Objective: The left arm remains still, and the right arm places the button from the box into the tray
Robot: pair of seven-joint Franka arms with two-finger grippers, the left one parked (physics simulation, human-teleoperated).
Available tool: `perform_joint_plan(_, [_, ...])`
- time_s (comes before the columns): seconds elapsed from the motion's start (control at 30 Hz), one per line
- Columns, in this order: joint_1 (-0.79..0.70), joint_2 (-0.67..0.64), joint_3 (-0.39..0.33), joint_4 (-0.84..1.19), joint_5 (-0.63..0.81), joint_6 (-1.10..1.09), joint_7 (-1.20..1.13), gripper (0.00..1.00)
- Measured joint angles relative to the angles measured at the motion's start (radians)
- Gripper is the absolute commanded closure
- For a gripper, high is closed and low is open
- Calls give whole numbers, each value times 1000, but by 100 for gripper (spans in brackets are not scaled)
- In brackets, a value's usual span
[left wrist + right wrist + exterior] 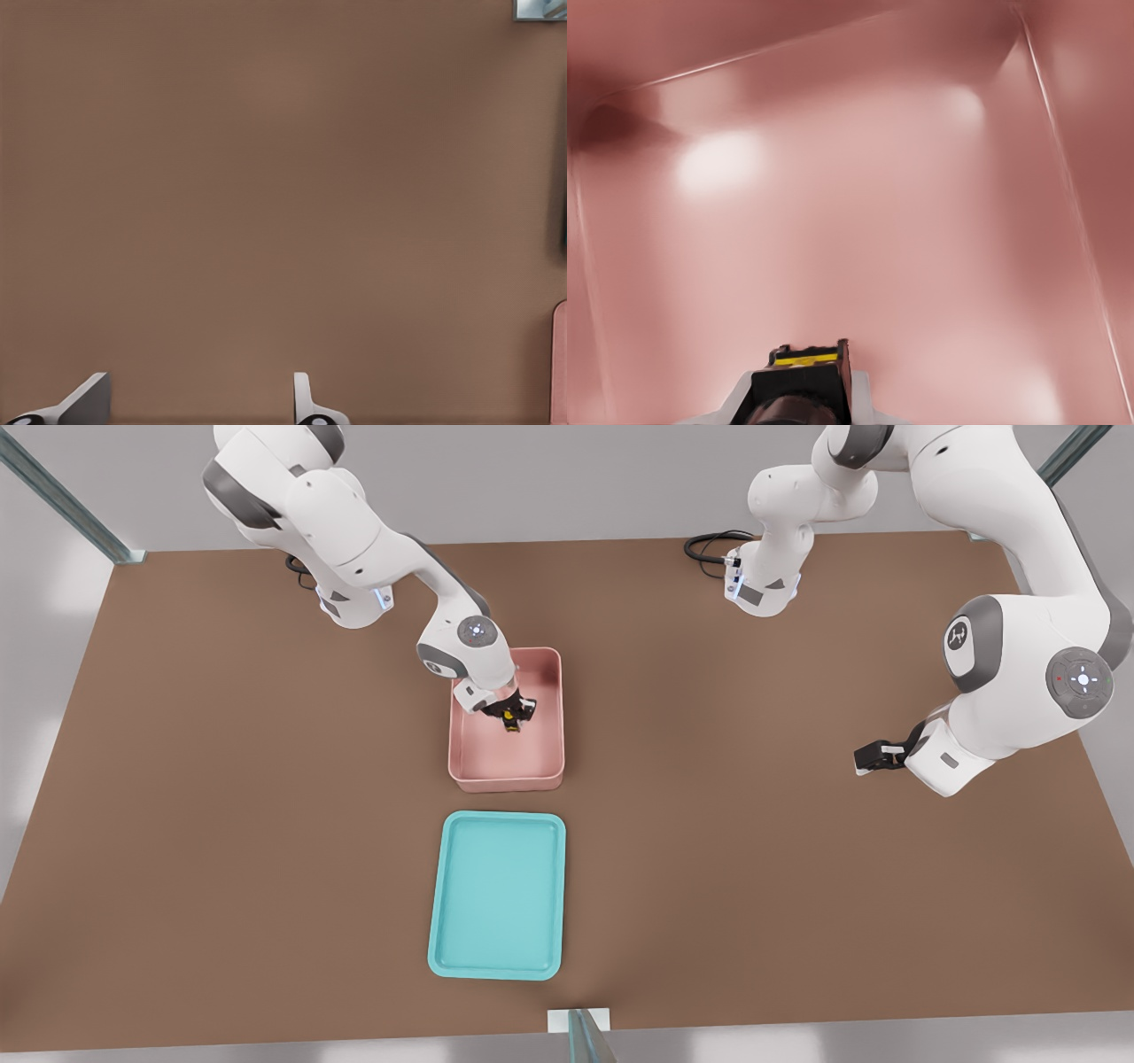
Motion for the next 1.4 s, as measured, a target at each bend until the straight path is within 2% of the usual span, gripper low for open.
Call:
perform_joint_plan(0.23, [-5, -90, 0, 2, -6, -21, 9, 52])
perform_joint_plan(0.33, [-57, -146, 21, 8, 7, -67, -6, 52])
perform_joint_plan(0.53, [-86, -230, 51, 127, 230, -208, -111, 53])
perform_joint_plan(0.67, [-209, -224, 50, 232, 311, -288, -229, 54])
perform_joint_plan(0.77, [-278, -143, 50, 369, 335, -346, -328, 54])
perform_joint_plan(0.93, [-290, 98, 56, 683, 339, -408, -473, 55])
perform_joint_plan(1.03, [-311, 207, 46, 788, 326, -430, -555, 55])
perform_joint_plan(1.13, [-311, 387, 29, 964, 319, -441, -642, 56])
perform_joint_plan(1.23, [-248, 548, 17, 1159, 316, -447, -720, 56])
perform_joint_plan(1.27, [-236, 569, 15, 1185, 315, -447, -742, 41])
perform_joint_plan(1.3, [-228, 585, 14, 1199, 312, -447, -761, 0])
perform_joint_plan(1.4, [-221, 604, 13, 1211, 310, -442, -815, 0])
